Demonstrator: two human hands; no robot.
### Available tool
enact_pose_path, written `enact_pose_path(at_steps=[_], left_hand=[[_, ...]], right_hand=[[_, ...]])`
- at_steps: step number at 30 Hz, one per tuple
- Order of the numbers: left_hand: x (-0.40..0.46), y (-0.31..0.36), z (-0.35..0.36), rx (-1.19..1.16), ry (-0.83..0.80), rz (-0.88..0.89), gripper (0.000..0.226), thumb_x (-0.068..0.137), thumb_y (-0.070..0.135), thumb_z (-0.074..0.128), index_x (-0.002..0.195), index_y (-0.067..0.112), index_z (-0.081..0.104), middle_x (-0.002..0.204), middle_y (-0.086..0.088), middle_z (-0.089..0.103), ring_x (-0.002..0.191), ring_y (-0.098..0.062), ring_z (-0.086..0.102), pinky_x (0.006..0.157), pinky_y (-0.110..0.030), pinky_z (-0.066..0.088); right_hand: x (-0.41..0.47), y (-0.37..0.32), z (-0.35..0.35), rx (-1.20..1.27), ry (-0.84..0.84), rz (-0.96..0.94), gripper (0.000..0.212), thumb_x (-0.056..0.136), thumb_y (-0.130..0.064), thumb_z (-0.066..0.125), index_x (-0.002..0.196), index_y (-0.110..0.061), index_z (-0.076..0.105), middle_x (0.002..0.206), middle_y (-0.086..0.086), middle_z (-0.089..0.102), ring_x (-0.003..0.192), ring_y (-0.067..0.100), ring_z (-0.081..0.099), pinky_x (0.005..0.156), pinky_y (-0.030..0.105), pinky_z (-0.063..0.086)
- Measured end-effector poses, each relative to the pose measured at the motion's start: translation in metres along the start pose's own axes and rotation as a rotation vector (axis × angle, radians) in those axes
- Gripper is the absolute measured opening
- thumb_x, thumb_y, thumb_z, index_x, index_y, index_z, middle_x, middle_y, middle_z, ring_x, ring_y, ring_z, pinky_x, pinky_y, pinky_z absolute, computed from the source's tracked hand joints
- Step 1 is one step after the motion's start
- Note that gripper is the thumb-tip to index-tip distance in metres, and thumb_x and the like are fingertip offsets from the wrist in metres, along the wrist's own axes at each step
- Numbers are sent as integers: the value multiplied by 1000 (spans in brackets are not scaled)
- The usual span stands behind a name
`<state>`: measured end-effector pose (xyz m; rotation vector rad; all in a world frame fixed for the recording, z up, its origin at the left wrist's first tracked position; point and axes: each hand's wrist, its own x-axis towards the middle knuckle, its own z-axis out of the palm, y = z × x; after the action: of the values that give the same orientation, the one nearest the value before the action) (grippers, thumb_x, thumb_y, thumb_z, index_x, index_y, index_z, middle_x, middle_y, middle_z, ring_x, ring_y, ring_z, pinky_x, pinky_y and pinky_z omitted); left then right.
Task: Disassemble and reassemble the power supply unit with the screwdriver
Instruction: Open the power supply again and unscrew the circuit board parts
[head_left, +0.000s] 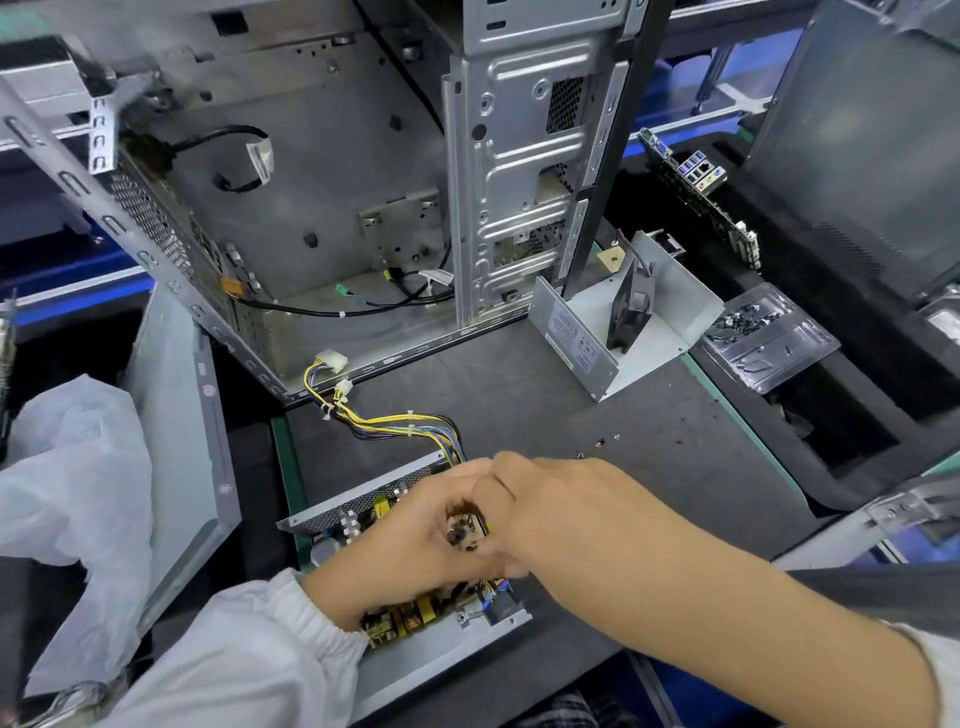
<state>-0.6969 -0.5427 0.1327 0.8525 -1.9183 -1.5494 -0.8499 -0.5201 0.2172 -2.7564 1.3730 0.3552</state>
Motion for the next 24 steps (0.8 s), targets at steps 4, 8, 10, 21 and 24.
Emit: enact_pose_path(at_steps=[4, 8, 10, 21, 24], left_hand=[[-1, -8, 1, 46, 17, -54, 21, 70, 30, 79, 85, 26, 65, 80, 11, 64, 74, -1, 55, 69, -19, 45], [-3, -6, -4, 42, -66, -119, 21, 74, 26, 74, 89, 14, 68, 83, -6, 69, 75, -4, 57, 70, -19, 45], [2, -1, -2, 59, -128, -144, 14, 80, 13, 72, 92, 7, 70, 85, -7, 72, 79, -6, 60, 74, -23, 49], [138, -13, 41, 697, 59, -262, 5, 87, 14, 68, 91, 10, 69, 94, -7, 68, 94, -26, 62, 85, -34, 50], [150, -25, 53, 738, 59, -319, 12, 85, 25, 73, 87, 14, 70, 97, -2, 61, 96, -26, 60, 75, -32, 45]], right_hand=[[0, 0, 7, -69, 171, 116, 50, 37, -53, 87, 42, -22, 49, 35, -6, 43, 26, 11, 41, 47, 19, 14], [-3, 5, 5, 45, 348, 178, 78, 61, -64, 72, 48, -19, 10, 28, -3, 38, 23, 13, 37, 47, 17, 17], [-8, 7, 4, 139, 289, 102, 64, 70, -62, 55, 45, -18, 17, 36, 5, 47, 29, 18, 46, 46, 19, 19], [-70, 96, 23, -76, -38, 711, 29, 101, -39, 25, 95, -25, 50, 85, -6, 31, 67, 21, 47, 59, 26, 37], [-77, 107, 30, -2, -49, 771, 32, 100, -40, 25, 86, -23, 48, 84, -6, 34, 69, 21, 52, 59, 28, 39]])
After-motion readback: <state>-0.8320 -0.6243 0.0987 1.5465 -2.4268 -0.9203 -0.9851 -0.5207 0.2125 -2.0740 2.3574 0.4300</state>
